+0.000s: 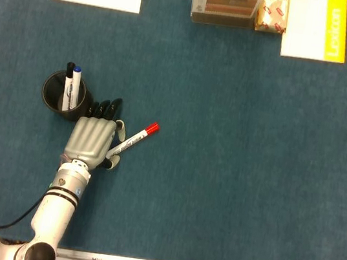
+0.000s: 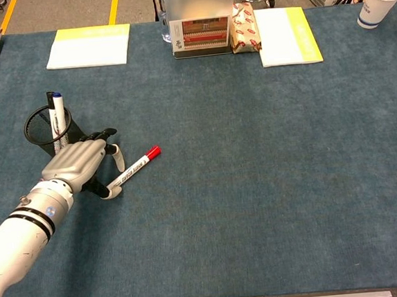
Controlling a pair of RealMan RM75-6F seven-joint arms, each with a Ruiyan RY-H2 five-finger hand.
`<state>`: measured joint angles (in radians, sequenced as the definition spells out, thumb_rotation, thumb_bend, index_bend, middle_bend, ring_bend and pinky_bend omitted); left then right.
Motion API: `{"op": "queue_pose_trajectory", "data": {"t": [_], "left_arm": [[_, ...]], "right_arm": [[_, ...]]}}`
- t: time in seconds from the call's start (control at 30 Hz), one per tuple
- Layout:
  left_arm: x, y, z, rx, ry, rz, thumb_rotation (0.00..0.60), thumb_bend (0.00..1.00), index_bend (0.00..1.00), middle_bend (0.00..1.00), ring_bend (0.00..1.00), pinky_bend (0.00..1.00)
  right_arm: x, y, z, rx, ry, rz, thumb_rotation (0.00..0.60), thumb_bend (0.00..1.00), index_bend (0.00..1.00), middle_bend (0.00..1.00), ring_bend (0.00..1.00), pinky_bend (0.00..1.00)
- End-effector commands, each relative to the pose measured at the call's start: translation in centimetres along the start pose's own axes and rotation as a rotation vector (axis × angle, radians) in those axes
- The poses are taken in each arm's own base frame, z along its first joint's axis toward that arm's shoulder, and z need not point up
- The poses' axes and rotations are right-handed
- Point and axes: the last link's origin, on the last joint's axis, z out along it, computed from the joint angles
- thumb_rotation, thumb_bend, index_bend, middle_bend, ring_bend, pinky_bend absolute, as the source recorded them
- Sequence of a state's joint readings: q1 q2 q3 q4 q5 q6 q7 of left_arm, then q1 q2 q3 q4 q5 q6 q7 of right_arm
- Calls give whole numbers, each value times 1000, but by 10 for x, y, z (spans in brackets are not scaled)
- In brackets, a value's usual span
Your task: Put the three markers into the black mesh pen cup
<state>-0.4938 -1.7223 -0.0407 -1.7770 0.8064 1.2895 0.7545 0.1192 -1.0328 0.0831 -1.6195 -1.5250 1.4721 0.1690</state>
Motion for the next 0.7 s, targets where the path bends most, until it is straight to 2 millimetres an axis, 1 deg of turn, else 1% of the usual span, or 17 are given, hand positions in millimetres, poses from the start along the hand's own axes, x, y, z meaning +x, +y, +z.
{"op": "queue_pose_trajectory", "data": {"t": [0.03,0.27,0.7], "left_arm": [[-1,0,0,2,-4,4,600,236,444,0,0,67],[-2,-1,0,10,-14,13,600,236,503,0,0,67],[-1,-2,0,16,-10,9,600,236,541,0,0,68]], "right_arm": [[0,0,0,1,0,0,600,0,133,187,109,385],[0,0,0,1,0,0,600,0,133,188,109,385],[0,0,0,0,-1,0,600,0,133,188,109,384]]}}
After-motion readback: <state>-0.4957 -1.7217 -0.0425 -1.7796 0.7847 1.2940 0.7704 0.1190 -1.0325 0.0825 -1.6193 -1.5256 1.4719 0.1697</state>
